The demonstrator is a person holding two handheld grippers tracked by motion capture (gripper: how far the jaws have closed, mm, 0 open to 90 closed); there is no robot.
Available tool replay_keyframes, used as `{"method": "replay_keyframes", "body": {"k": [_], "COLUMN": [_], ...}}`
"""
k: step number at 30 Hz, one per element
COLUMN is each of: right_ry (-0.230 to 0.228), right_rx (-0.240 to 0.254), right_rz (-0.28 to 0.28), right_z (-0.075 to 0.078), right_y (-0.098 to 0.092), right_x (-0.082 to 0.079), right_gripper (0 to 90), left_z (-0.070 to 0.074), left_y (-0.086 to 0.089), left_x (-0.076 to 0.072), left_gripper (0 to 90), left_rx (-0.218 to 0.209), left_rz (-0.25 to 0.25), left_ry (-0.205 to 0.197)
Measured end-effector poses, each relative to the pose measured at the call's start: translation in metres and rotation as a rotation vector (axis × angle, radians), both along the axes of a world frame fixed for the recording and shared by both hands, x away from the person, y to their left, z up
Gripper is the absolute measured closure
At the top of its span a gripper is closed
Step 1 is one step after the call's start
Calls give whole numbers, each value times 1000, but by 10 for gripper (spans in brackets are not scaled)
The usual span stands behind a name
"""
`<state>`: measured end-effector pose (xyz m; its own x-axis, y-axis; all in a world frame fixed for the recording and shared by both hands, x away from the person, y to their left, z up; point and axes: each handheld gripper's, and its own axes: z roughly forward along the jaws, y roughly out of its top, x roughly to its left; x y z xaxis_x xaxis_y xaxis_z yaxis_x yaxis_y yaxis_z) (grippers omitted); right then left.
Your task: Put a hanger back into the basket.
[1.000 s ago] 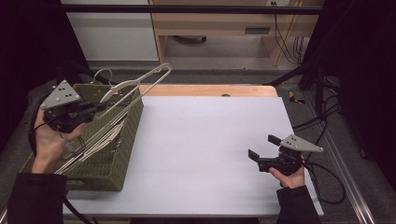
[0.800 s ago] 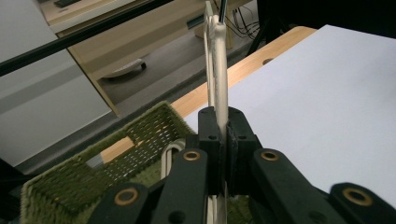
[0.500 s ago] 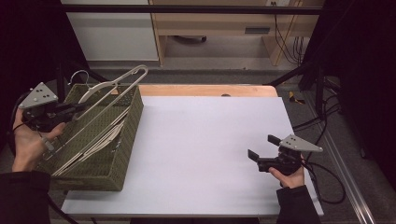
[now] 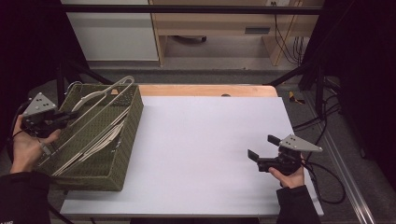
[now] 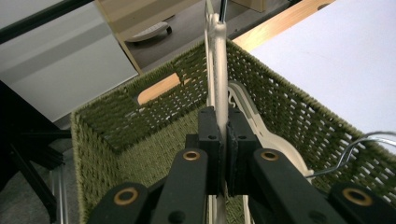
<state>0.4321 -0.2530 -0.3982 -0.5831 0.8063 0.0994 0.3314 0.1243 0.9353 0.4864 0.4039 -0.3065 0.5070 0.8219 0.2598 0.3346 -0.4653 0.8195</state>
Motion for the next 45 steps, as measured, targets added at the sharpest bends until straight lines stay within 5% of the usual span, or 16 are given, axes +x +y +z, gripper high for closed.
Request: {"method": "replay_keyframes", "body": {"k": [14,25,29,32,40,45], "right_ry": [9,10,9,12,12,8], "right_rx": [-5,-11,-12,-10,-12,-7], "right_rz": [2,8,7,4,7,5], "right_z": [-2,-2,-2,-3,-3,-3], "right_y": [3,3,3,5,4,4], "right_x": [1,1,1,2,1,1], "right_gripper": [33,33,34,34,34,33], "left_z": [-17,-55,-63,-69,-71,-70], "left_y": [11,-8,-5,-6,-15,-20], "left_x": [-10,3,2,2,7,5], "left_gripper": [866,866,865,857,788,707], "left_rx": [46,77,48,75,59,-3], "left_rz": [2,-7,16,22,15,18], "left_ry": [29,105,110,165,321,351]}}
